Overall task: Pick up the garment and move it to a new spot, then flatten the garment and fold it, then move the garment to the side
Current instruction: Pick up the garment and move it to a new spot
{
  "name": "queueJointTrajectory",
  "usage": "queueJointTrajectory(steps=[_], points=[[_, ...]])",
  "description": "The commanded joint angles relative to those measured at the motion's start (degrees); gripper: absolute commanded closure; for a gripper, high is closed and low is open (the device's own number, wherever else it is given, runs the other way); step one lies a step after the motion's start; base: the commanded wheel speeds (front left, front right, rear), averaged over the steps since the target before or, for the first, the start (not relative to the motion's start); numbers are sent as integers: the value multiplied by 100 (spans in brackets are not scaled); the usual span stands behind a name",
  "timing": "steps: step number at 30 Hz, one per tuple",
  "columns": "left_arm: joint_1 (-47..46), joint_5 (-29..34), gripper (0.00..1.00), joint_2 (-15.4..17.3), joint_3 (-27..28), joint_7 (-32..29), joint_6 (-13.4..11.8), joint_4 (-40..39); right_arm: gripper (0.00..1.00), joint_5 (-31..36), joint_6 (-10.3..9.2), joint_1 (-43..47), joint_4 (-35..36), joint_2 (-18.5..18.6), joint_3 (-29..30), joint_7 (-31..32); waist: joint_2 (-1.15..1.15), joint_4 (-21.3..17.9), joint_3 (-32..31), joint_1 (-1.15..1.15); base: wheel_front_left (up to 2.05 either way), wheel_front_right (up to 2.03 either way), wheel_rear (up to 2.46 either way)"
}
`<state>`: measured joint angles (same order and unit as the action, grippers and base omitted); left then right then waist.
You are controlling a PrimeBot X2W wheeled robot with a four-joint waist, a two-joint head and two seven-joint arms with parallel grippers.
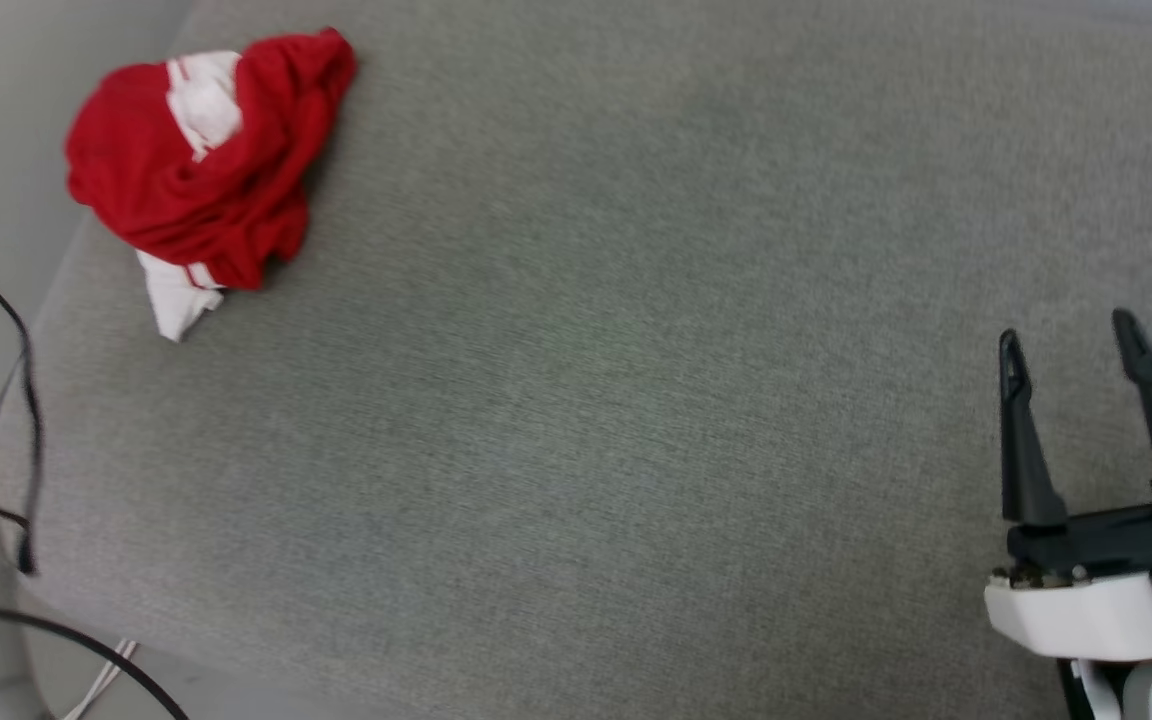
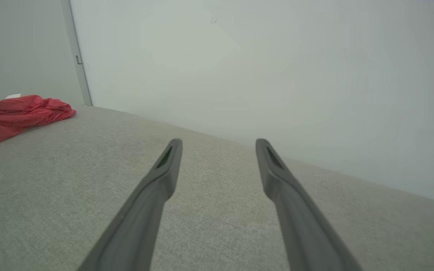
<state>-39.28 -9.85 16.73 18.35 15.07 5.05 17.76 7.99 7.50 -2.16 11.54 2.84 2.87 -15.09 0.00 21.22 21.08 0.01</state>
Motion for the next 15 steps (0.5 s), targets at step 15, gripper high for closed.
queueJointTrajectory(steps=[15], points=[[-2257,-1578,0,1924,-1389,-1393,233,2118,0,471,-2,-651,899,21,-5,-12,0,-712,1476,-1,0,0,0]])
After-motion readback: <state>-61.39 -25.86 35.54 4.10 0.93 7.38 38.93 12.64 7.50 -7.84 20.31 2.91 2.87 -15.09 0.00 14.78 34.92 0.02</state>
